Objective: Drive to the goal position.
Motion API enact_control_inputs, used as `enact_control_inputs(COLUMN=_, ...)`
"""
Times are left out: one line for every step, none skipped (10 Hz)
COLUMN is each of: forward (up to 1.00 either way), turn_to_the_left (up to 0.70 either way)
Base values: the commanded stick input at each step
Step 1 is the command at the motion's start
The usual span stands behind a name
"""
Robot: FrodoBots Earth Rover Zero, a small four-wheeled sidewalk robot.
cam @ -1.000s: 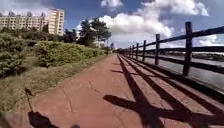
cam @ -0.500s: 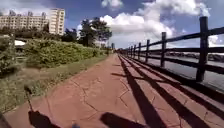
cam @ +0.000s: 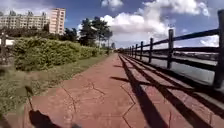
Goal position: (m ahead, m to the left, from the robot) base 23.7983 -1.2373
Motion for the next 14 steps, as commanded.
enact_control_inputs(forward=0.85, turn_to_the_left=0.0)
enact_control_inputs(forward=0.85, turn_to_the_left=0.0)
enact_control_inputs(forward=0.85, turn_to_the_left=0.0)
enact_control_inputs(forward=0.85, turn_to_the_left=0.0)
enact_control_inputs(forward=0.85, turn_to_the_left=0.0)
enact_control_inputs(forward=0.85, turn_to_the_left=0.0)
enact_control_inputs(forward=0.85, turn_to_the_left=0.0)
enact_control_inputs(forward=0.85, turn_to_the_left=-0.12)
enact_control_inputs(forward=0.85, turn_to_the_left=-0.34)
enact_control_inputs(forward=0.85, turn_to_the_left=-0.31)
enact_control_inputs(forward=0.85, turn_to_the_left=0.0)
enact_control_inputs(forward=0.85, turn_to_the_left=0.0)
enact_control_inputs(forward=0.85, turn_to_the_left=0.0)
enact_control_inputs(forward=0.85, turn_to_the_left=0.0)
